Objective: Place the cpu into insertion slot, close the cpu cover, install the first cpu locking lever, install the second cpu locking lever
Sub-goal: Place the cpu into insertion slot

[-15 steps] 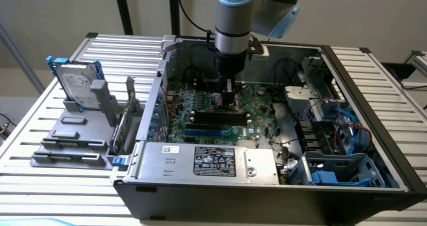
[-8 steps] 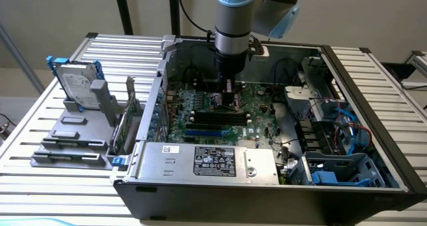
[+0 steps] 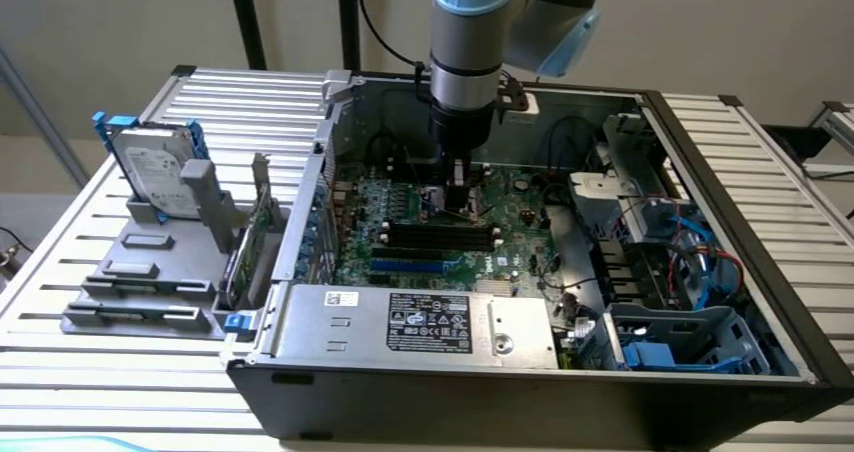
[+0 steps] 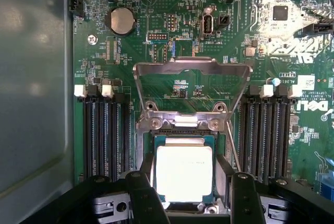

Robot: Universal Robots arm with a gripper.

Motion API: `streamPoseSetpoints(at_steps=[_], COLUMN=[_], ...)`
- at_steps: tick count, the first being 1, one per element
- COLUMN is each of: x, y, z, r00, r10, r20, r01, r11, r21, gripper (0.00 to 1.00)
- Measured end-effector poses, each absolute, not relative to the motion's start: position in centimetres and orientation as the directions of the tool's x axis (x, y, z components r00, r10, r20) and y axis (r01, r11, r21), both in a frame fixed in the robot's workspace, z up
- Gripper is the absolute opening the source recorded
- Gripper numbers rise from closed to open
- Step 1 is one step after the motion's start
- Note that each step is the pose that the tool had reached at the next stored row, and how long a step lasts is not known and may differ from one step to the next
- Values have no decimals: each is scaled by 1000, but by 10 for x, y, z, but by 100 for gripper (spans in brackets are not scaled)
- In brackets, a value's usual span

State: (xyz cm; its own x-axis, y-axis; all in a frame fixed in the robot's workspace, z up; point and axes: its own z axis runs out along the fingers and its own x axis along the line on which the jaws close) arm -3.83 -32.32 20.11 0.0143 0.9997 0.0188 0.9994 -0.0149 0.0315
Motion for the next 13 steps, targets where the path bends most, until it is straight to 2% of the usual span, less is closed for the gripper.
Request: streamPoseSetpoints(at_steps=[13], x=[-39], y=[-323], z=[199], r00=[16], r10=[1000], r20=[18], r01=[999], r11=[-17], r21=[34], gripper=[55])
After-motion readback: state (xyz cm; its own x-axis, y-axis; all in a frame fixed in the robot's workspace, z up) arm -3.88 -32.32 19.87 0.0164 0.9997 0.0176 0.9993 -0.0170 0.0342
